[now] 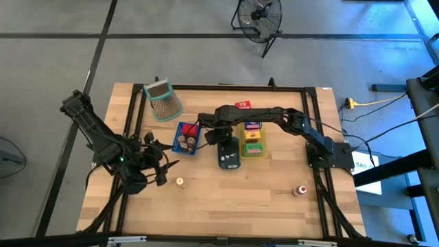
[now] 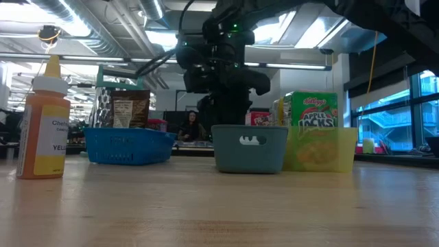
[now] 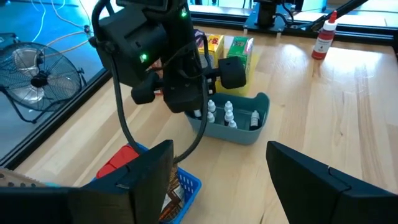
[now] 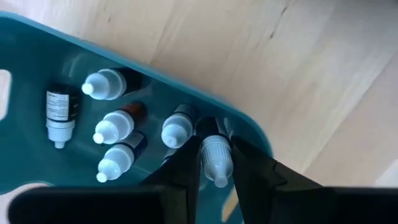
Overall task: Pick & Place Kitchen Items
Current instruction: Put the small black food coloring into the green bin
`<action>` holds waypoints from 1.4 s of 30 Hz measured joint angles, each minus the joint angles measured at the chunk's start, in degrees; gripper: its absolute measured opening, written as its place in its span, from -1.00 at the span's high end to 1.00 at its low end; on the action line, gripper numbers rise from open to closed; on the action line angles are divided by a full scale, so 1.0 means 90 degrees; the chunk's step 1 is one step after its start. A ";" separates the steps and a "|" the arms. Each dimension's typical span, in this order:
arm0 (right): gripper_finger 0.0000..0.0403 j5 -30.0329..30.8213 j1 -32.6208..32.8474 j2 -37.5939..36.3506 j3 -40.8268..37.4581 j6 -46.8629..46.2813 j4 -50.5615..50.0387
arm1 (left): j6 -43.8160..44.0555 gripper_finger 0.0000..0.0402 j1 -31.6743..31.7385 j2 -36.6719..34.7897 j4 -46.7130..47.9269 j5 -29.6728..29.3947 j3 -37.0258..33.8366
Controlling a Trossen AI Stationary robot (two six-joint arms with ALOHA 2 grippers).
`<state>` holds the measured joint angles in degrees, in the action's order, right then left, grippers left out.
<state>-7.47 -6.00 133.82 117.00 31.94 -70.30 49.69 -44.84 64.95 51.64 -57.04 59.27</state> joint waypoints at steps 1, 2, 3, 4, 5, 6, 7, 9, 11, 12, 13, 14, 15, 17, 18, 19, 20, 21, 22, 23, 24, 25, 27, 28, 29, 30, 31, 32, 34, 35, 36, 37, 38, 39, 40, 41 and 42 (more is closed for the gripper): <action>0.59 -0.0032 0.0000 0.0006 -0.0004 -0.0003 -0.0008 | 0.0000 -0.26 0.0000 0.0013 0.0000 -0.0002 0.0000; 0.59 -0.0037 0.0000 0.0013 -0.0001 -0.0004 0.0010 | 0.0000 -0.26 0.0000 0.0025 0.0000 0.0000 0.0000; 0.59 -0.0041 0.0000 0.0013 0.0001 -0.0005 0.0028 | 0.0000 -0.26 0.0000 0.0031 0.0000 0.0004 0.0000; 0.59 -0.0050 0.0000 0.0020 0.0001 -0.0009 0.0016 | 0.0000 -0.26 0.0000 0.0032 0.0001 0.0007 0.0000; 0.59 -0.0062 0.0000 0.0032 0.0001 -0.0024 -0.0003 | 0.0000 -0.26 0.0000 0.0029 0.0000 0.0005 0.0000; 0.59 -0.0078 0.0000 0.0034 0.0001 -0.0048 -0.0010 | 0.0000 -0.26 0.0000 0.0029 0.0000 0.0005 0.0000; 0.59 -0.0082 0.0000 0.0034 0.0001 -0.0057 -0.0017 | -0.0004 -0.26 0.0000 0.0029 0.0000 0.0007 0.0000; 0.59 -0.0082 0.0000 0.0034 0.0001 -0.0068 -0.0017 | -0.0049 -0.26 0.0000 0.0029 -0.0002 0.0007 0.0000; 0.59 -0.0082 0.0000 0.0034 0.0001 -0.0068 -0.0021 | -0.0053 -0.26 0.0000 0.0029 -0.0002 0.0010 0.0000; 0.59 -0.0082 0.0000 0.0034 0.0001 -0.0068 -0.0020 | -0.0058 -0.26 0.0000 0.0029 -0.0002 0.0010 0.0000; 0.59 -0.0082 0.0000 0.0034 0.0001 -0.0068 -0.0020 | -0.0058 -0.26 0.0000 0.0029 -0.0002 0.0010 0.0000; 0.59 -0.0082 0.0000 0.0034 0.0001 -0.0068 -0.0020 | -0.0058 -0.26 0.0000 0.0029 -0.0002 0.0012 0.0000; 0.59 -0.0082 0.0000 0.0034 0.0001 -0.0068 -0.0022 | -0.0058 -0.26 0.0000 0.0029 -0.0002 0.0012 0.0000; 0.59 -0.0082 0.0000 0.0034 0.0001 -0.0068 -0.0020 | -0.0058 -0.26 0.0000 0.0029 -0.0002 0.0012 0.0000; 0.59 -0.0082 0.0000 0.0034 0.0001 -0.0068 -0.0022 | -0.0059 -0.26 0.0000 0.0029 -0.0002 0.0015 0.0000; 0.59 -0.0082 0.0000 0.0034 0.0001 -0.0068 -0.0022 | -0.0061 -0.26 0.0000 0.0029 -0.0002 0.0014 0.0000; 0.59 -0.0082 0.0000 0.0034 0.0001 -0.0068 -0.0022 | -0.0061 -0.26 0.0000 0.0029 -0.0002 0.0015 0.0000; 0.59 -0.0085 0.0000 0.0034 0.0001 -0.0068 -0.0022 | -0.0060 -0.26 0.0000 0.0027 -0.0002 0.0015 0.0000; 0.59 -0.0087 0.0000 0.0034 0.0001 -0.0068 -0.0022 | -0.0061 -0.26 0.0000 0.0027 -0.0002 0.0015 0.0002; 0.58 -0.0087 0.0000 0.0034 0.0001 -0.0070 -0.0022 | -0.0061 -0.26 0.0000 0.0027 -0.0002 0.0015 0.0000; 0.57 -0.0087 0.0000 0.0034 0.0001 -0.0070 -0.0024 | -0.0061 -0.26 0.0000 0.0027 -0.0002 0.0015 0.0000; 0.56 -0.0087 0.0000 0.0034 0.0001 -0.0070 -0.0025 | -0.0061 -0.26 0.0000 0.0027 -0.0003 0.0015 0.0000; 0.53 -0.0096 0.0000 0.0034 0.0001 -0.0070 -0.0022 | -0.0061 -0.26 0.0000 0.0027 -0.0002 0.0015 0.0000; 0.52 -0.0098 0.0000 0.0034 0.0001 -0.0070 -0.0025 | -0.0061 -0.26 0.0000 0.0027 -0.0005 0.0015 0.0000; 0.52 -0.0099 0.0000 0.0034 0.0001 -0.0070 -0.0025 | -0.0061 -0.26 0.0000 0.0027 -0.0005 0.0015 0.0000; 0.51 -0.0099 0.0000 0.0034 0.0001 -0.0070 -0.0022 | -0.0061 -0.26 0.0000 0.0027 -0.0005 0.0015 0.0000; 0.51 -0.0099 0.0000 0.0034 0.0001 -0.0083 -0.0022 | -0.0061 -0.26 0.0000 0.0027 -0.0005 0.0015 0.0000; 0.51 -0.0098 0.0000 0.0034 0.0001 -0.0121 -0.0025 | -0.0061 -0.26 0.0000 0.0027 -0.0005 0.0015 0.0000; 0.51 -0.0097 0.0000 0.0034 0.0001 -0.0121 -0.0029 | -0.0061 -0.26 0.0000 0.0027 -0.0005 0.0015 0.0000; 0.51 -0.0097 0.0000 0.0034 0.0001 -0.0121 -0.0032 | -0.0061 -0.26 0.0000 0.0027 -0.0005 0.0015 0.0000; 0.51 -0.0097 0.0000 0.0034 0.0001 -0.0121 -0.0035 | -0.0061 -0.26 0.0000 0.0027 -0.0005 0.0015 0.0000; 0.51 -0.0097 0.0000 0.0034 0.0001 -0.0121 -0.0041 | -0.0061 -0.26 0.0000 0.0027 -0.0005 0.0015 0.0000; 0.51 -0.0097 0.0000 0.0034 0.0001 -0.0124 -0.0042 | -0.0061 -0.26 0.0000 0.0027 -0.0005 0.0015 0.0000; 0.51 -0.0097 0.0000 0.0034 0.0001 -0.0145 -0.0039 | -0.0061 -0.26 0.0000 0.0027 -0.0005 0.0015 0.0000; 0.51 -0.0097 0.0000 0.0034 0.0001 -0.0155 -0.0039 | -0.0061 -0.26 0.0000 0.0027 -0.0005 0.0015 0.0000; 0.51 -0.0095 0.0000 0.0034 0.0001 -0.0166 -0.0039 | -0.0061 -0.26 0.0000 0.0027 -0.0005 0.0015 0.0000; 0.51 -0.0094 0.0000 0.0034 0.0001 -0.0168 -0.0040 | -0.0061 -0.26 0.0000 0.0027 -0.0005 0.0015 0.0000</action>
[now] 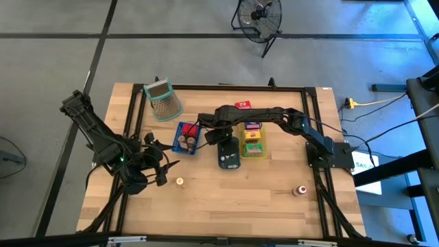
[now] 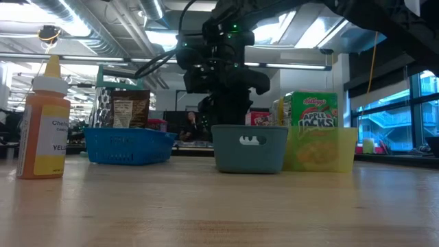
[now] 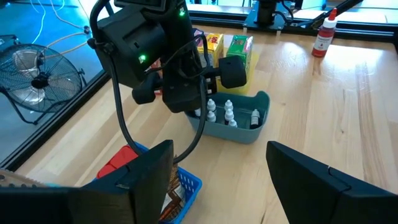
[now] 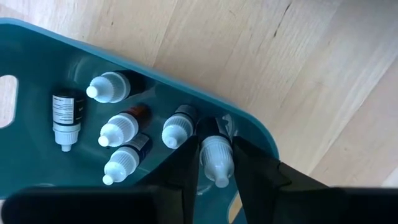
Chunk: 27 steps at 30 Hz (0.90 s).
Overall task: Pick & Place Kitchen Items
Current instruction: Put the small black food coloring into the green bin
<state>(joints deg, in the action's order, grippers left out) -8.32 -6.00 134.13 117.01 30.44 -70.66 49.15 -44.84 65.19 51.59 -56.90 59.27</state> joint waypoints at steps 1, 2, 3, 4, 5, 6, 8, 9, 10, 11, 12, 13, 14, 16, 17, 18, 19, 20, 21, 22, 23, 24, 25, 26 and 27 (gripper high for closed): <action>0.51 0.0000 0.0000 0.0000 0.0000 0.0000 0.0001 | 0.0000 -0.26 0.0000 0.0000 0.0000 0.0000 0.0000; 0.51 0.0002 0.0000 0.0000 0.0000 0.0000 0.0001 | 0.0000 -0.26 0.0000 0.0000 0.0000 0.0000 0.0000; 0.51 0.0003 0.0000 0.0000 0.0000 0.0000 0.0001 | 0.0000 -0.26 0.0000 0.0000 0.0000 0.0000 0.0000; 0.51 0.0010 0.0000 0.0000 0.0000 0.0000 0.0002 | 0.0000 -0.26 0.0000 0.0000 0.0000 0.0000 0.0000; 0.51 0.0012 0.0000 0.0000 0.0000 0.0000 0.0003 | 0.0000 -0.26 0.0000 -0.0002 0.0000 0.0000 0.0000; 0.51 0.0012 0.0000 0.0000 0.0000 0.0000 0.0005 | 0.0002 -0.26 0.0000 -0.0002 0.0000 0.0000 0.0000; 0.51 0.0015 0.0000 0.0000 0.0000 0.0000 0.0014 | 0.0000 -0.26 0.0000 -0.0002 0.0000 0.0000 0.0000; 0.51 0.0016 0.0000 0.0000 0.0000 0.0000 0.0015 | 0.0001 -0.26 0.0000 -0.0002 0.0000 0.0000 0.0000; 0.51 0.0016 0.0000 0.0000 0.0000 0.0000 0.0019 | 0.0001 -0.26 0.0000 -0.0002 0.0000 0.0000 0.0000; 0.51 0.0017 0.0000 0.0000 0.0000 0.0000 0.0020 | 0.0000 -0.26 0.0000 -0.0002 0.0000 0.0000 0.0000; 0.51 0.0017 0.0000 0.0000 0.0000 0.0000 0.0018 | 0.0000 -0.26 0.0000 -0.0002 -0.0001 0.0000 0.0000; 0.51 0.0017 0.0001 0.0000 0.0000 0.0000 0.0019 | 0.0000 -0.26 0.0000 -0.0002 0.0000 0.0000 0.0000; 0.51 0.0017 0.0001 0.0000 0.0000 0.0000 0.0018 | 0.0000 -0.26 0.0000 -0.0002 0.0000 0.0000 0.0000; 0.51 0.0017 0.0000 0.0000 0.0000 0.0000 0.0020 | 0.0000 -0.26 0.0000 -0.0003 -0.0001 0.0000 0.0000; 0.51 0.0017 0.0001 0.0000 0.0000 0.0000 0.0019 | 0.0000 -0.26 0.0000 -0.0005 0.0000 0.0000 0.0000; 0.51 0.0017 0.0002 0.0000 0.0000 -0.0002 0.0018 | 0.0000 -0.26 0.0000 -0.0005 -0.0002 0.0000 0.0000; 0.51 0.0017 0.0002 0.0000 0.0000 -0.0021 0.0018 | 0.0000 -0.26 0.0000 -0.0005 -0.0002 0.0000 0.0000; 0.51 0.0019 0.0001 0.0000 0.0000 -0.0043 0.0017 | 0.0002 -0.26 0.0000 -0.0005 -0.0002 0.0000 0.0000; 0.51 0.0019 0.0001 0.0000 0.0000 -0.0053 0.0015 | 0.0002 -0.26 0.0000 -0.0005 0.0000 0.0000 0.0000; 0.51 0.0022 0.0002 0.0000 0.0000 -0.0061 0.0014 | 0.0001 -0.26 0.0000 -0.0005 -0.0001 0.0000 0.0000; 0.51 0.0021 0.0002 0.0000 0.0000 -0.0068 0.0013 | 0.0002 -0.26 0.0000 -0.0005 0.0000 0.0000 0.0000; 0.51 0.0020 0.0001 0.0000 0.0000 -0.0068 0.0013 | 0.0002 -0.26 0.0000 -0.0005 -0.0002 0.0000 0.0000; 0.51 0.0019 0.0001 0.0000 0.0000 -0.0068 0.0013 | 0.0002 -0.26 0.0000 -0.0005 -0.0002 0.0000 0.0000; 0.51 0.0019 0.0000 0.0000 0.0000 -0.0068 0.0010 | 0.0002 -0.26 0.0000 -0.0005 -0.0002 0.0000 0.0000; 0.51 0.0019 0.0002 0.0000 0.0000 -0.0068 0.0008 | 0.0002 -0.26 0.0000 -0.0005 0.0000 0.0000 0.0000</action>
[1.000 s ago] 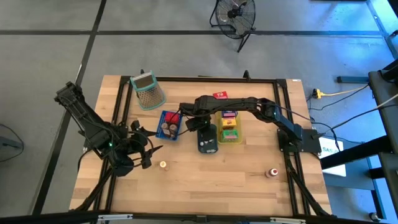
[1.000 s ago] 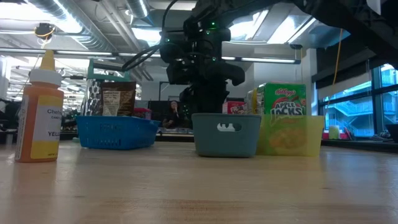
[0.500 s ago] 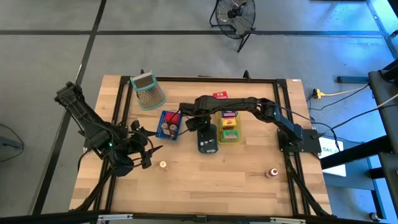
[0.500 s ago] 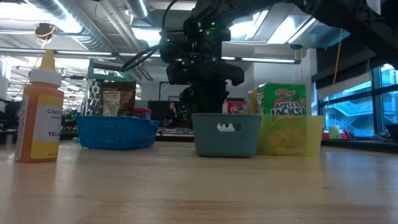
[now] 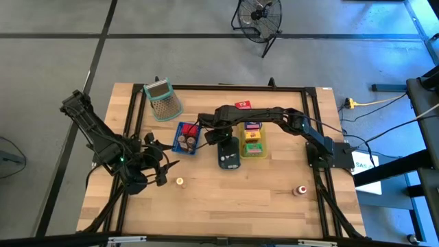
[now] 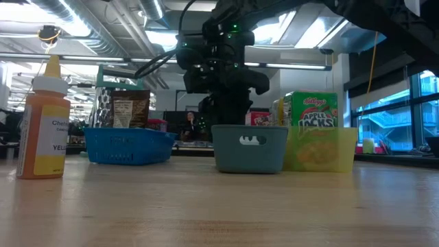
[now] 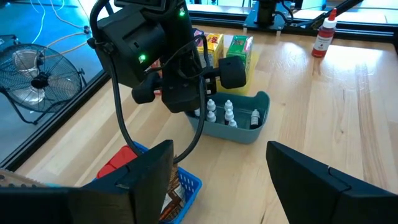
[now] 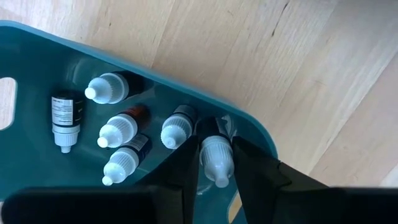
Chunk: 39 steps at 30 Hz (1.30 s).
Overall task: Pick & Place Kitchen Items
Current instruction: Put the small black food coloring into the green bin, then put the red cereal box into the yellow bin
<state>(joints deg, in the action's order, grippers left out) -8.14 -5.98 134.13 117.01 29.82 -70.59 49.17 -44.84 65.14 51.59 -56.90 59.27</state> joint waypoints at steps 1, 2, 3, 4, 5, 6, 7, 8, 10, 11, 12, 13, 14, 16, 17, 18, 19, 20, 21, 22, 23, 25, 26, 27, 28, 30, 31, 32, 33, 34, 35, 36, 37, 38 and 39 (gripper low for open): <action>0.51 0.0000 -0.0001 0.0000 0.0000 0.0000 -0.0002 | 0.0000 -0.26 0.0000 0.0000 -0.0002 0.0000 0.0000; 0.51 0.0000 -0.0002 0.0000 0.0000 0.0000 -0.0007 | 0.0000 -0.26 0.0000 0.0000 0.0000 0.0000 0.0000; 0.51 0.0000 -0.0002 0.0000 0.0000 0.0000 -0.0007 | 0.0000 -0.26 0.0000 0.0000 -0.0002 0.0000 0.0000; 0.51 -0.0001 0.0000 0.0000 0.0000 0.0000 -0.0007 | 0.0000 -0.26 0.0000 0.0000 -0.0002 0.0000 0.0000; 0.51 -0.0002 0.0000 0.0000 0.0000 0.0000 -0.0007 | 0.0000 -0.26 0.0000 0.0000 0.0000 0.0000 0.0000; 0.51 -0.0002 -0.0001 0.0000 0.0000 0.0000 -0.0007 | 0.0000 -0.26 0.0000 0.0000 -0.0002 0.0000 0.0000; 0.51 0.0000 -0.0001 0.0000 0.0000 0.0000 -0.0007 | 0.0000 -0.26 0.0000 0.0000 0.0000 0.0000 0.0000; 0.51 -0.0002 -0.0001 0.0000 0.0000 0.0000 -0.0007 | 0.0000 -0.26 0.0000 0.0000 -0.0002 0.0000 0.0000; 0.51 -0.0002 -0.0002 0.0000 0.0000 0.0000 -0.0004 | 0.0000 -0.26 0.0000 0.0000 -0.0002 0.0000 0.0000; 0.51 -0.0002 0.0000 0.0000 0.0000 0.0000 -0.0004 | 0.0000 -0.26 0.0000 0.0000 -0.0001 0.0000 0.0000; 0.51 -0.0002 0.0000 0.0000 0.0000 0.0000 -0.0004 | 0.0000 -0.26 0.0000 0.0000 -0.0002 0.0000 0.0000; 0.51 -0.0002 0.0000 0.0000 0.0000 0.0000 -0.0004 | 0.0000 -0.26 0.0000 0.0000 0.0000 0.0000 0.0000; 0.50 -0.0002 -0.0002 0.0000 0.0000 0.0000 -0.0003 | 0.0000 -0.26 0.0000 0.0000 -0.0002 0.0002 0.0000; 0.48 -0.0002 0.0000 0.0000 0.0000 0.0000 -0.0002 | 0.0000 -0.26 0.0000 0.0000 -0.0002 0.0000 0.0000; 0.46 -0.0002 -0.0001 0.0000 0.0000 0.0000 -0.0001 | 0.0000 -0.26 0.0000 0.0000 -0.0001 0.0002 0.0000; 0.43 -0.0002 -0.0001 0.0000 0.0000 0.0000 0.0002 | 0.0000 -0.26 0.0000 0.0000 0.0000 0.0002 0.0000; 0.41 -0.0002 0.0000 -0.0001 0.0000 0.0000 0.0007 | 0.0000 -0.26 0.0000 0.0000 -0.0002 0.0000 0.0000; 0.38 -0.0002 -0.0001 -0.0001 0.0000 0.0000 0.0008 | 0.0000 -0.26 0.0000 0.0000 -0.0002 0.0002 0.0000; 0.36 -0.0004 0.0000 -0.0002 0.0000 0.0000 0.0007 | 0.0000 -0.26 0.0000 0.0000 -0.0002 0.0001 0.0000; 0.34 -0.0005 0.0000 -0.0002 0.0000 0.0000 0.0007 | 0.0000 -0.26 0.0000 0.0000 -0.0001 0.0002 0.0000; 0.33 -0.0005 0.0000 -0.0002 0.0000 0.0000 0.0006 | 0.0000 -0.26 0.0000 0.0000 -0.0002 0.0002 0.0000; 0.32 -0.0005 0.0000 -0.0002 0.0000 0.0000 0.0008 | 0.0000 -0.26 0.0000 0.0000 -0.0002 0.0000 0.0000; 0.32 -0.0005 0.0000 -0.0002 0.0000 0.0000 0.0008 | 0.0000 -0.26 0.0000 0.0000 -0.0002 0.0000 0.0000; 0.32 -0.0005 0.0000 -0.0002 0.0000 -0.0001 0.0008 | 0.0002 -0.26 0.0000 0.0000 -0.0002 0.0002 0.0000; 0.32 -0.0005 0.0000 -0.0002 0.0000 0.0000 0.0008 | 0.0002 -0.26 0.0000 0.0000 -0.0002 0.0000 0.0000; 0.32 -0.0005 0.0003 -0.0002 0.0000 -0.0001 0.0008 | 0.0000 -0.26 0.0000 0.0000 -0.0002 0.0001 0.0000; 0.32 -0.0005 0.0003 -0.0002 0.0000 -0.0002 0.0011 | 0.0000 -0.26 0.0000 0.0000 -0.0002 0.0002 0.0000; 0.32 -0.0005 0.0003 -0.0002 0.0000 -0.0006 0.0011 | 0.0000 -0.26 0.0000 0.0000 -0.0002 0.0002 0.0000; 0.32 -0.0005 0.0003 -0.0002 0.0000 -0.0041 0.0013 | 0.0000 -0.26 0.0000 0.0000 -0.0002 0.0002 0.0000; 0.32 -0.0005 0.0003 -0.0002 0.0000 -0.0053 0.0013 | 0.0000 -0.26 0.0000 0.0000 -0.0002 0.0000 0.0000; 0.32 -0.0005 0.0003 -0.0002 0.0000 -0.0054 0.0013 | 0.0000 -0.26 0.0000 0.0000 -0.0002 0.0002 0.0000; 0.32 -0.0005 0.0003 -0.0002 0.0000 -0.0056 0.0013 | 0.0000 -0.26 0.0000 0.0000 -0.0002 0.0002 0.0000; 0.32 -0.0005 0.0003 -0.0002 0.0000 -0.0056 0.0013 | 0.0000 -0.26 0.0000 0.0000 -0.0002 0.0002 0.0000; 0.32 -0.0005 0.0003 -0.0002 0.0000 -0.0056 0.0013 | 0.0000 -0.26 0.0000 0.0000 -0.0002 0.0002 0.0000; 0.32 -0.0005 0.0003 -0.0002 0.0000 -0.0056 0.0013 | 0.0000 -0.26 0.0000 0.0000 -0.0002 0.0002 0.0000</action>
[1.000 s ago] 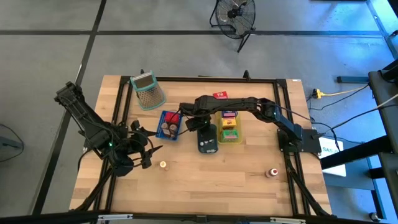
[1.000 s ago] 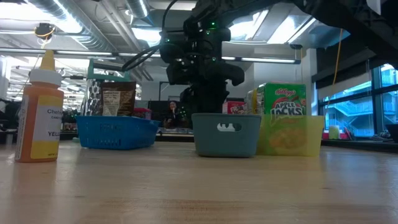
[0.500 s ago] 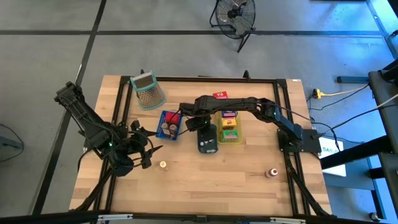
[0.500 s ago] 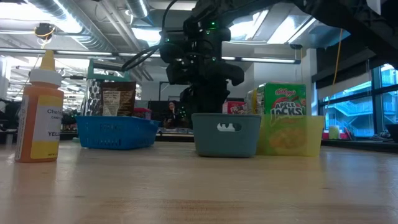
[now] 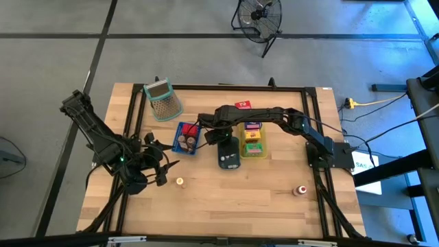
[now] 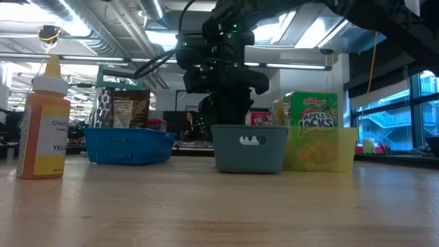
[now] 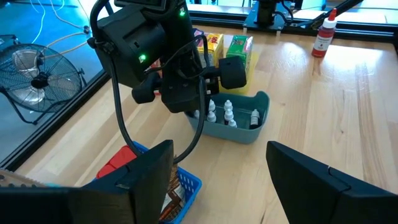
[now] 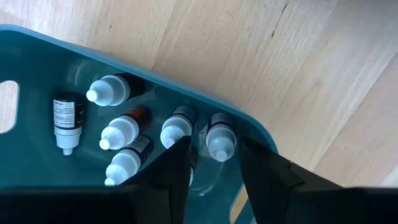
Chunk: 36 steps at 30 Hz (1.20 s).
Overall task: Pick & Place Kitchen Items
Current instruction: Put the red cereal box into the yellow bin
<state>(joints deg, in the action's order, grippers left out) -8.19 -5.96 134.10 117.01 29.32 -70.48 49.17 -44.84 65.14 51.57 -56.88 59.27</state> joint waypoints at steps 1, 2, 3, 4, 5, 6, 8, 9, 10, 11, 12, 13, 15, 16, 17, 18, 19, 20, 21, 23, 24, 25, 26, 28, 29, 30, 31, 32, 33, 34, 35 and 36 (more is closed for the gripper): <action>0.32 0.0000 0.0000 0.0000 0.0000 0.0000 -0.0002 | 0.0000 -0.26 0.0000 0.0000 0.0000 0.0000 0.0000; 0.32 0.0000 0.0000 0.0000 0.0000 0.0000 -0.0007 | 0.0000 -0.26 0.0000 0.0000 0.0000 -0.0001 0.0000; 0.32 0.0002 0.0000 0.0000 0.0000 0.0000 -0.0010 | 0.0000 -0.26 0.0000 0.0000 0.0000 0.0000 0.0000; 0.32 0.0002 0.0000 0.0000 0.0000 0.0000 -0.0016 | 0.0000 -0.26 0.0000 0.0000 0.0000 0.0000 0.0000; 0.32 0.0002 0.0000 -0.0001 0.0001 0.0000 -0.0029 | 0.0000 -0.26 0.0000 0.0000 0.0000 -0.0001 0.0000; 0.32 0.0004 0.0000 -0.0001 0.0029 -0.0001 -0.0081 | 0.0000 -0.26 0.0000 0.0000 0.0000 0.0000 0.0000; 0.32 0.0051 0.0000 -0.0004 0.0127 -0.0041 -0.0185 | 0.0000 -0.26 0.0000 0.0000 0.0000 0.0000 0.0000; 0.32 0.0103 0.0001 -0.0012 0.0167 -0.0059 -0.0193 | 0.0000 -0.26 0.0000 0.0000 0.0000 -0.0001 0.0000; 0.32 0.0166 0.0003 -0.0012 0.0201 -0.0070 -0.0219 | 0.0000 -0.26 0.0000 0.0000 0.0000 0.0000 0.0000; 0.32 0.0241 0.0007 -0.0012 0.0230 -0.0092 -0.0268 | 0.0000 -0.26 0.0000 0.0000 0.0000 -0.0002 0.0000; 0.32 0.0278 0.0007 -0.0012 0.0265 -0.0108 -0.0329 | 0.0002 -0.26 0.0000 0.0000 0.0000 -0.0001 0.0000; 0.32 0.0287 0.0007 -0.0012 0.0301 -0.0112 -0.0348 | 0.0002 -0.26 0.0000 0.0000 0.0000 0.0000 0.0000; 0.32 0.0289 0.0007 -0.0017 0.0316 -0.0112 -0.0333 | 0.0002 -0.26 0.0000 0.0000 0.0000 0.0000 0.0000; 0.32 0.0289 0.0007 -0.0015 0.0316 -0.0112 -0.0344 | 0.0003 -0.26 0.0000 0.0000 0.0000 0.0000 0.0000; 0.32 0.0289 0.0007 -0.0010 0.0316 -0.0112 -0.0348 | 0.0005 -0.26 0.0000 0.0000 0.0000 0.0000 0.0000; 0.32 0.0289 0.0007 -0.0010 0.0316 -0.0112 -0.0367 | 0.0007 -0.26 0.0000 0.0000 0.0000 0.0000 0.0000; 0.32 0.0289 0.0007 -0.0010 0.0316 -0.0114 -0.0392 | 0.0007 -0.26 0.0000 0.0000 0.0000 0.0000 0.0000; 0.32 0.0289 0.0007 -0.0010 0.0316 -0.0112 -0.0398 | 0.0008 -0.26 0.0000 0.0000 0.0000 0.0000 0.0000; 0.32 0.0299 0.0007 -0.0010 0.0316 -0.0112 -0.0398 | 0.0010 -0.26 0.0000 0.0000 0.0000 0.0000 0.0000; 0.32 0.0392 0.0022 -0.0017 0.0316 -0.0162 -0.0401 | 0.0012 -0.26 0.0000 0.0000 0.0000 0.0000 0.0000; 0.32 0.0434 0.0037 -0.0021 0.0316 -0.0165 -0.0401 | 0.0012 -0.26 0.0000 0.0000 0.0000 0.0000 0.0000; 0.32 0.0478 0.0042 -0.0022 0.0331 -0.0165 -0.0422 | 0.0012 -0.26 0.0000 0.0000 0.0000 0.0000 0.0000; 0.32 0.0537 0.0055 -0.0020 0.0385 -0.0167 -0.0489 | 0.0015 -0.26 0.0000 0.0000 -0.0001 0.0000 0.0000; 0.32 0.0605 0.0082 -0.0026 0.0518 -0.0165 -0.0599 | 0.0015 -0.26 0.0000 0.0000 -0.0003 0.0000 0.0000; 0.32 0.0671 0.0101 -0.0035 0.0563 -0.0165 -0.0607 | 0.0017 -0.26 0.0000 0.0000 -0.0010 0.0000 0.0000; 0.32 0.0766 0.0121 -0.0036 0.0618 -0.0165 -0.0646 | 0.0017 -0.26 0.0000 0.0000 -0.0024 0.0000 0.0000; 0.32 0.0860 0.0137 -0.0033 0.0673 -0.0165 -0.0709 | 0.0017 -0.26 0.0000 0.0000 -0.0047 0.0000 0.0000; 0.32 0.0956 0.0160 -0.0032 0.0737 -0.0165 -0.0762 | 0.0019 -0.26 0.0000 0.0000 -0.0051 0.0000 0.0000; 0.32 0.1050 0.0180 -0.0032 0.0805 -0.0165 -0.0788 | 0.0019 -0.26 0.0000 0.0000 -0.0049 0.0002 0.0000; 0.32 0.1127 0.0200 -0.0032 0.0865 -0.0164 -0.0797 | 0.0019 -0.26 0.0000 0.0000 -0.0049 0.0006 0.0000; 0.32 0.1218 0.0220 -0.0032 0.0927 -0.0165 -0.0847 | 0.0021 -0.26 0.0000 0.0000 -0.0049 0.0021 0.0000; 0.32 0.1290 0.0237 -0.0032 0.0981 -0.0165 -0.0909 | 0.0037 -0.26 0.0000 0.0000 -0.0046 0.0052 0.0000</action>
<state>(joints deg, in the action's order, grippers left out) 3.42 -3.82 133.82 125.84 27.83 -78.66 49.50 -44.84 65.14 51.16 -56.41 59.27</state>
